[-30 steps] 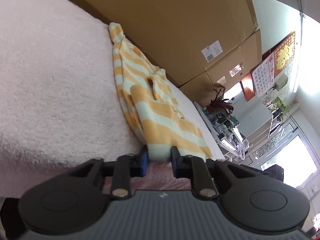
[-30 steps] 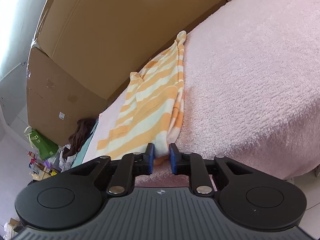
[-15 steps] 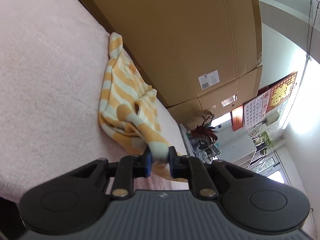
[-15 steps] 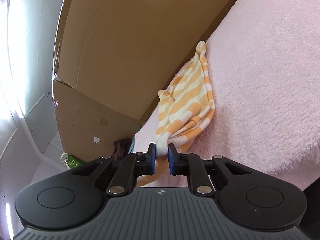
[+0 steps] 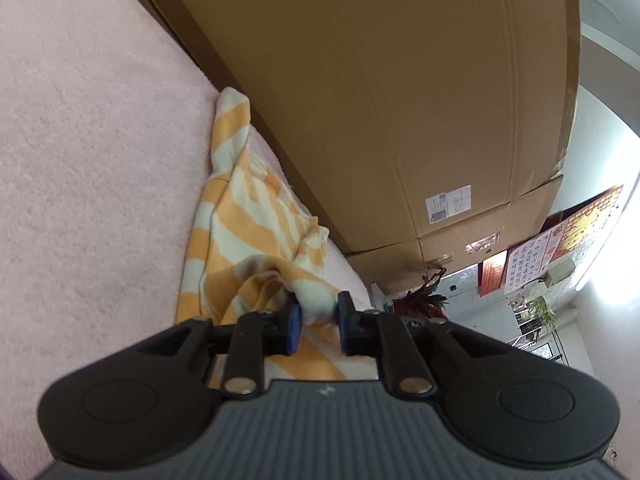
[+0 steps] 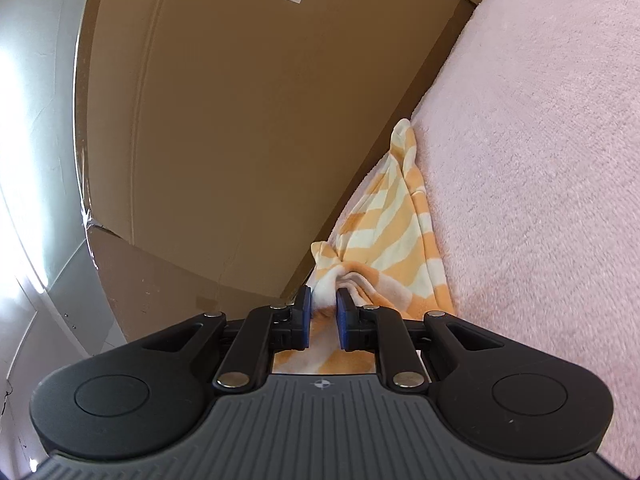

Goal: Fold clothes

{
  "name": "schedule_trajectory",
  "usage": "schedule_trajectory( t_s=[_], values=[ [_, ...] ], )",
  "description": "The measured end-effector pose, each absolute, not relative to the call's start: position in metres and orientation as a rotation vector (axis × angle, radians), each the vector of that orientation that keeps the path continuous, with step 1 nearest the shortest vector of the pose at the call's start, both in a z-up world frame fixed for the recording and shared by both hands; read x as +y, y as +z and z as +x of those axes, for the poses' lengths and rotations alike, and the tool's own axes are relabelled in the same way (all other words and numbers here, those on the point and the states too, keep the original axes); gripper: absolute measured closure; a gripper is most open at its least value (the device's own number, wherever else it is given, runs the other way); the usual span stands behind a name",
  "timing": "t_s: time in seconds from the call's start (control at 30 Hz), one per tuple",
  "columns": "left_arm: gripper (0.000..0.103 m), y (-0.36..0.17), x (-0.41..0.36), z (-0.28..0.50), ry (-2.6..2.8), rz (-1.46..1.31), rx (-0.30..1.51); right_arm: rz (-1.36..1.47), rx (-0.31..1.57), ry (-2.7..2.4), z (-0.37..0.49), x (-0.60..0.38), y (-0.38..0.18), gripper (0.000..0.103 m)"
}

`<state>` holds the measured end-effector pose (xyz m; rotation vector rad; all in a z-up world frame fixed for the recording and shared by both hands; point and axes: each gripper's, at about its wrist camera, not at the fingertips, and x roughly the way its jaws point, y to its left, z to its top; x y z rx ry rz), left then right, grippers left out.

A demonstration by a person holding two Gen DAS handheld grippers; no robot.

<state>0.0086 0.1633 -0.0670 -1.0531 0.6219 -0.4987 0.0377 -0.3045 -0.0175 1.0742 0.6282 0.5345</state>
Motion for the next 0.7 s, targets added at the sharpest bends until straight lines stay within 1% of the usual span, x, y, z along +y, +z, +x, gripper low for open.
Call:
schedule_trajectory(
  t_s=[0.07,0.17,0.23,0.27,0.3,0.37,0.43,0.47,0.5,0.57,0.63,0.67,0.7],
  values=[
    [0.091,-0.072,0.166,0.019,-0.493,-1.071,0.627,1.073,0.631,0.527,0.046,-0.303,-0.021,0.087],
    [0.09,-0.079,0.172,0.031,-0.484,-1.093,0.63,1.068,0.634,0.507,0.057,-0.301,-0.027,0.083],
    [0.083,-0.082,0.179,0.032,-0.477,-1.102,0.621,1.066,0.632,0.489,0.063,-0.301,-0.031,0.079],
    [0.082,-0.082,0.183,0.031,-0.475,-1.098,0.609,1.063,0.626,0.481,0.063,-0.302,-0.032,0.073],
    [0.08,-0.08,0.189,0.028,-0.476,-1.086,0.591,1.059,0.619,0.473,0.063,-0.302,-0.033,0.071],
    [0.073,-0.076,0.196,0.016,-0.477,-1.031,0.55,1.03,0.579,0.49,0.057,-0.305,-0.028,0.071],
    [0.05,-0.073,0.198,0.003,-0.476,-0.967,0.523,0.907,0.546,0.473,0.044,-0.303,-0.018,0.071],
    [0.046,-0.073,0.195,-0.003,-0.475,-0.932,0.523,0.842,0.53,0.462,0.038,-0.302,-0.013,0.069],
    [0.043,-0.073,0.193,-0.008,-0.474,-0.897,0.522,0.751,0.517,0.433,0.032,-0.298,-0.008,0.065],
    [0.042,-0.074,0.181,-0.015,-0.48,-0.828,0.535,0.573,0.508,0.387,0.021,-0.284,-0.004,0.063],
    [0.036,-0.077,0.168,-0.016,-0.464,-0.779,0.551,0.451,0.519,0.38,0.015,-0.27,-0.005,0.063],
    [0.036,-0.079,0.163,-0.015,-0.451,-0.768,0.563,0.408,0.524,0.383,0.013,-0.263,-0.006,0.063],
    [0.038,-0.082,0.159,-0.013,-0.436,-0.761,0.576,0.381,0.524,0.374,0.013,-0.258,-0.008,0.063]
  ],
)
